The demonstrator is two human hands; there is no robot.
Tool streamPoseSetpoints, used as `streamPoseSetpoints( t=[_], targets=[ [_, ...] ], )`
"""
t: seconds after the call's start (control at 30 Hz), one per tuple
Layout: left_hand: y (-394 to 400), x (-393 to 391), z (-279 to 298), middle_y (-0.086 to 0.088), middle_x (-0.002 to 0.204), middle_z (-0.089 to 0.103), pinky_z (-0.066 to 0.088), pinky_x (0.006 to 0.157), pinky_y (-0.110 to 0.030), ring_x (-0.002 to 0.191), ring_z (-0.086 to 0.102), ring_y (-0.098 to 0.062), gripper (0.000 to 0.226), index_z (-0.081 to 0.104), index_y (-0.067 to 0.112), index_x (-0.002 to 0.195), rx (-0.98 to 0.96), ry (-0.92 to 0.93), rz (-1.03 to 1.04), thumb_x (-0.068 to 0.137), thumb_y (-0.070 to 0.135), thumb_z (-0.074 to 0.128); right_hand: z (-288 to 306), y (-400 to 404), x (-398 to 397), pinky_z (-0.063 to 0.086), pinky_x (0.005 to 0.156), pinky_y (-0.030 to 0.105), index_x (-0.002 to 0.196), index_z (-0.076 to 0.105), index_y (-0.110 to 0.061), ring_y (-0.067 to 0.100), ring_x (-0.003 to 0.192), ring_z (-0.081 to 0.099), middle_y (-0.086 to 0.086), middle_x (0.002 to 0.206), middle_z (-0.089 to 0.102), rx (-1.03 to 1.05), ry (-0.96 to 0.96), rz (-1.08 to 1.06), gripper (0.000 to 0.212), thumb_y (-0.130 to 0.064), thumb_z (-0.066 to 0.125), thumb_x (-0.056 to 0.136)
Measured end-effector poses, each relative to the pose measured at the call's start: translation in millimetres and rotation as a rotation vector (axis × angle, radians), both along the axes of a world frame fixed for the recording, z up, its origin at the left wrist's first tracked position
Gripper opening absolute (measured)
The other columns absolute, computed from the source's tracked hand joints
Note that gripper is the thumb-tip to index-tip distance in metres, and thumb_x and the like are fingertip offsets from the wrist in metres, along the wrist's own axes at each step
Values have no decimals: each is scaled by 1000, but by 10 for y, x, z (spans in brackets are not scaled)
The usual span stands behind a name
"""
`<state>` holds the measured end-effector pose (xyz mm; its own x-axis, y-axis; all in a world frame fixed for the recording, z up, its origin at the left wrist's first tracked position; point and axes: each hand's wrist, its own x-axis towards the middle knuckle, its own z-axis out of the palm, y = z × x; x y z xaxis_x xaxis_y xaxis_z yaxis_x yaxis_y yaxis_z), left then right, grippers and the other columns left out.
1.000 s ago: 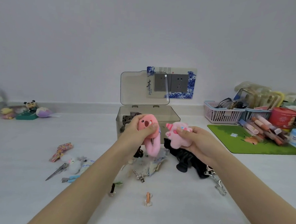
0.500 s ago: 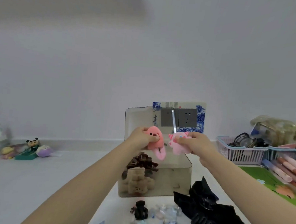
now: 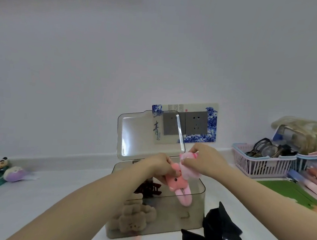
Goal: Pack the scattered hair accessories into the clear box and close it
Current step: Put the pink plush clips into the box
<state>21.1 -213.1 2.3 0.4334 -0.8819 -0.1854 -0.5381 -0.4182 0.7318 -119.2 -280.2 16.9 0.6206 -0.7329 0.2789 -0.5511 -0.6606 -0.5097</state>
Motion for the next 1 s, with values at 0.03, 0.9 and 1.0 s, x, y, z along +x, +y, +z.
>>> streamPoseSetpoints(
  t=[0.03, 0.9, 1.0],
  targets=[
    [-47, -13, -19, -9, 73, 63, 57, 83, -40, 70, 68, -26, 16, 52, 14, 78, 2, 7, -5, 87, 11, 65, -9, -12, 9, 51, 78, 32, 92, 56, -22, 18, 88, 61, 0, 93, 64, 5, -6, -6, 22, -40, 58, 80],
    [410, 203, 237, 3, 104, 61, 52, 72, -18, 88, 59, -15, 42, 56, 22, 125, -119, -69, -223, 86, 7, 64, 75, 154, 85, 46, 63, 24, 96, 61, -9, 14, 69, 55, 5, 87, 62, 130, 127, 270, 30, -35, 66, 82],
    [540, 240, 181, -1, 104, 69, 49, 78, -17, 85, 61, -10, 37, 64, 20, 116, -53, -245, -273, 80, 17, 73, 36, 175, 243, 51, 66, 25, 100, 61, -9, 16, 69, 59, 4, 84, 63, 198, 314, 336, 31, -30, 70, 80]
  ],
)
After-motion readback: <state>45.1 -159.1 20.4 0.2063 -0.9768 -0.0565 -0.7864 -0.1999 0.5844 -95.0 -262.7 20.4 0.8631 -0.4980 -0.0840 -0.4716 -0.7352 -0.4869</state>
